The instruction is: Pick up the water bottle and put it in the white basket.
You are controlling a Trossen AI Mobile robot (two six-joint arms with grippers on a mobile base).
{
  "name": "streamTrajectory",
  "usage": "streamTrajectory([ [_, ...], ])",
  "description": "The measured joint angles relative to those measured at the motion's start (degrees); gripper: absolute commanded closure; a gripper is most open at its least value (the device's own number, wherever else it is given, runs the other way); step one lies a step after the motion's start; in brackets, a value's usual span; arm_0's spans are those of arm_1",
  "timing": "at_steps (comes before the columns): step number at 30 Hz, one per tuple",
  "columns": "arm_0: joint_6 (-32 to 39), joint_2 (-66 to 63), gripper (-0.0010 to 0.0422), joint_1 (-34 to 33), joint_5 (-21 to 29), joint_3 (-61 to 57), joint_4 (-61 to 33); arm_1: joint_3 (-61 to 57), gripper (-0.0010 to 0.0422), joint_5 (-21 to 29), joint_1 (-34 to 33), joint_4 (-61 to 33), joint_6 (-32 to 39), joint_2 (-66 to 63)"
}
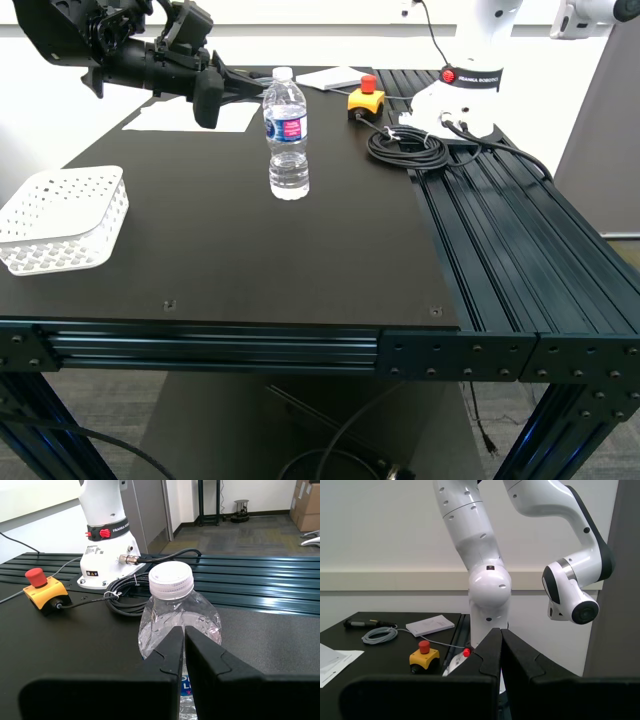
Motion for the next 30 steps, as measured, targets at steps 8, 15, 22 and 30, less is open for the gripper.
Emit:
streamTrajectory([
  [8,0.0,0.0,0.0412,0.0,0.0,0.0,0.0,0.0,0.0273,-0.4,0.0,-0.2,0.0,0.0],
  [15,0.0,0.0,0.0412,0.0,0.0,0.0,0.0,1.1,0.0178,-5.8,-1.3,-0.2,0.0,0.0],
  [22,0.0,0.0,0.0412,0.0,0.0,0.0,0.0,6.5,0.0165,-6.6,-3.4,-0.3,-2.9,0.0],
  [30,0.0,0.0,0.0412,0.0,0.0,0.0,0.0,7.2,0.0202,-8.5,-4.8,-7.0,-4.1,1.6],
])
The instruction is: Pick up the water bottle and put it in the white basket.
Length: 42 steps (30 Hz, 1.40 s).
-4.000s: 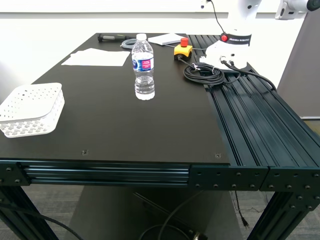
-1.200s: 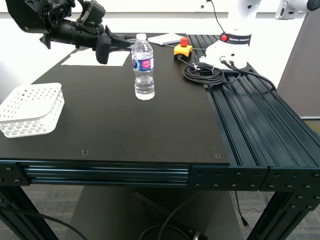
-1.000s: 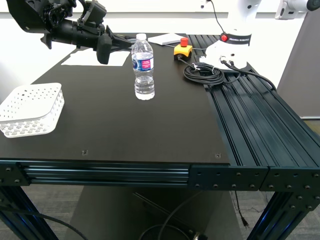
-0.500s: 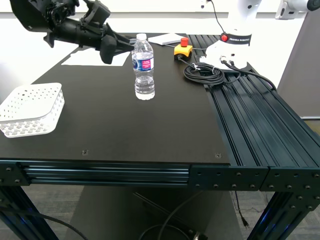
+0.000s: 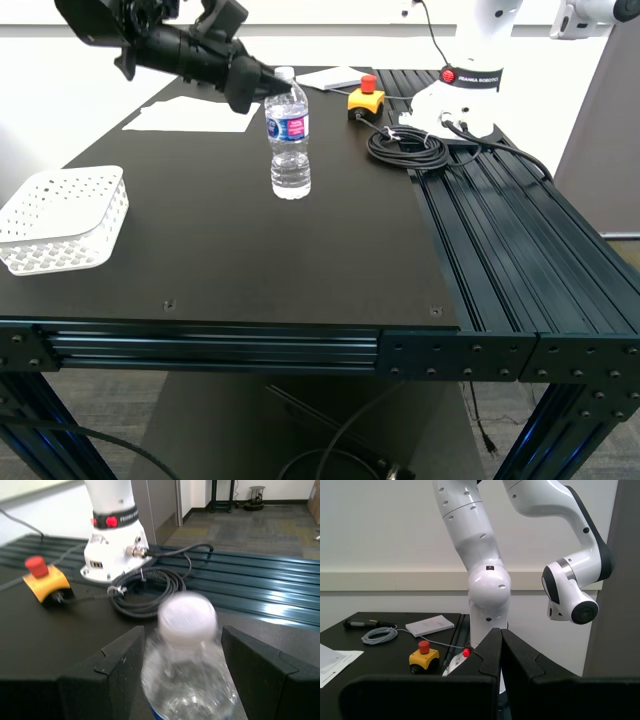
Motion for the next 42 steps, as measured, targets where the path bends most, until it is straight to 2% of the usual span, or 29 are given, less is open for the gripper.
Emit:
streamTrajectory([
  [4,0.0,0.0,0.0412,0.0,0.0,0.0,0.0,0.1,0.0178,2.1,-0.4,-0.1,-0.6,3.1],
  [7,0.0,0.0,0.0412,0.0,0.0,0.0,-0.1,0.3,0.0189,2.3,-1.2,0.6,-0.3,3.9],
  [10,0.0,0.0,0.0412,0.0,0.0,0.0,-0.2,0.3,0.0251,2.4,-1.8,0.4,0.1,3.8],
  [14,0.0,0.0,0.0412,0.0,0.0,0.0,-0.2,0.5,0.0421,2.5,-2.1,0.2,0.0,3.9],
  [16,0.0,0.0,0.0412,0.0,0.0,0.0,-0.2,0.5,0.0406,2.5,-2.0,0.1,0.0,3.9],
  [22,0.0,0.0,0.0412,0.0,0.0,0.0,-0.2,0.5,0.0414,4.4,-0.5,-0.1,-4.3,3.3],
  [27,0.0,0.0,0.0412,0.0,0.0,0.0,-0.2,0.0,0.0413,4.4,4.2,-0.8,-6.3,-2.4],
  [30,0.0,0.0,0.0412,0.0,0.0,0.0,-0.2,0.0,0.0413,4.5,8.2,-4.4,-6.1,-7.6],
  [32,0.0,0.0,0.0412,0.0,0.0,0.0,-0.2,-0.3,0.0413,4.4,10.8,-10.5,-3.6,-10.7],
  [36,0.0,0.0,0.0412,0.1,0.0,0.0,-0.1,-4.5,0.0413,3.5,17.3,-22.6,6.4,-17.7],
  [42,0.0,0.0,0.0412,0.0,0.0,0.0,-0.2,-16.9,0.0413,3.3,27.0,-22.0,8.3,-27.1],
])
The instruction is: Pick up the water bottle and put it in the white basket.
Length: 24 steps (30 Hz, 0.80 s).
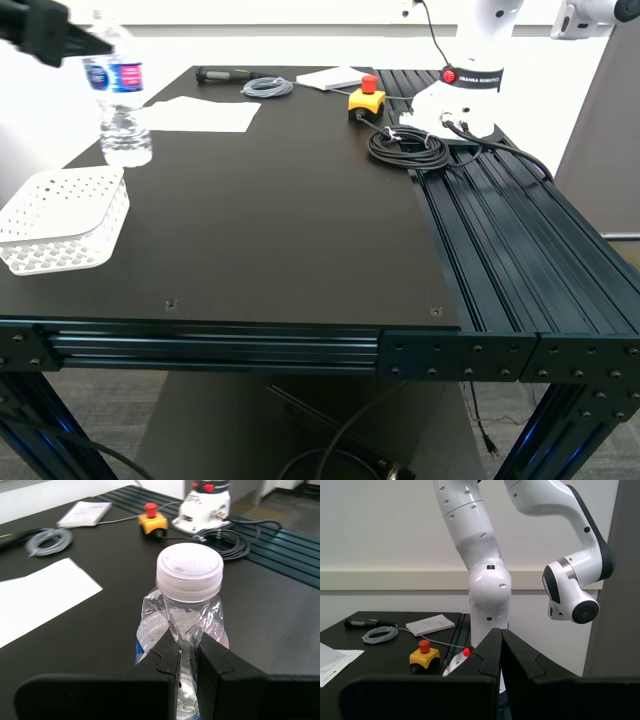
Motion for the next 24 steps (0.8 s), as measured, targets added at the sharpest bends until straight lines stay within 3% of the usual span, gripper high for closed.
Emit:
streamTrajectory([
  [6,0.0,0.0,0.0412,0.0,0.0,0.0,0.0,-9.5,0.0413,-0.1,6.9,6.5,-2.7,-6.8],
  [11,0.0,0.0,0.0412,0.0,0.0,0.0,0.0,-10.3,0.0413,-1.1,7.5,6.2,-6.8,-8.7],
  [15,0.0,0.0,0.0412,0.0,0.0,0.0,0.0,-10.3,0.0413,-6.0,8.7,6.1,-7.0,-12.5],
  [24,0.0,0.0,0.0412,0.0,0.0,0.0,0.0,-10.3,0.0413,-5.9,10.5,0.9,-6.3,-14.9],
])
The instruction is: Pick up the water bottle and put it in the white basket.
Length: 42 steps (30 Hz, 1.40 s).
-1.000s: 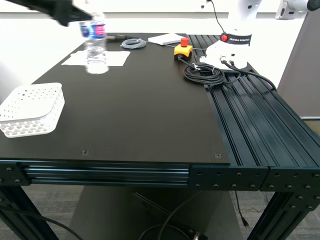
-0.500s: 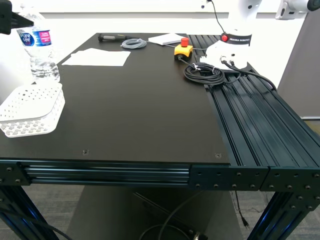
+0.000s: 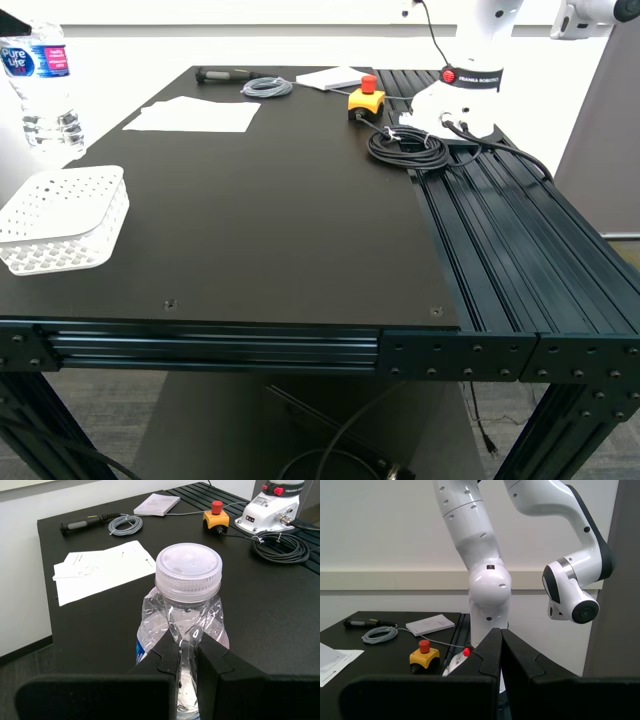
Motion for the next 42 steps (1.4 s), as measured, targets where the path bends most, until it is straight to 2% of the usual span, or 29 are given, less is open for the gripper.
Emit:
streamTrajectory([
  [5,0.0,0.0,0.0412,-0.1,0.0,0.0,0.0,0.0,0.0413,-0.1,0.1,-1.9,1.7,0.1],
  [10,0.0,0.0,0.0412,-0.1,0.0,0.0,0.0,0.0,0.0412,-7.4,0.3,-4.1,3.3,0.3],
  [13,0.0,0.0,0.0412,0.0,0.0,0.0,0.0,0.0,0.0412,-7.1,0.3,-4.3,4.1,0.3],
  [16,0.0,0.0,0.0412,-0.1,0.0,0.0,0.0,0.0,0.0412,-4.9,0.3,-4.5,4.1,0.3],
  [21,0.0,0.0,0.0412,-0.1,0.0,0.0,0.0,0.0,0.0408,-4.7,0.3,-5.3,3.9,0.3],
  [23,0.0,0.0,0.0412,-0.1,0.0,0.0,0.0,0.0,0.0379,-4.7,0.3,-5.3,3.4,0.3],
  [28,0.0,0.0,0.0412,-0.1,0.0,0.0,0.0,0.0,0.0256,-5.2,0.3,-5.6,3.1,0.3],
  [32,0.0,0.0,0.0412,-0.1,0.0,0.0,0.0,0.0,0.0202,-5.2,0.3,-5.6,2.9,0.3],
  [42,0.0,0.0,0.0412,-0.1,0.0,0.0,0.0,0.0,0.0159,-5.4,0.3,-5.3,2.3,0.3],
])
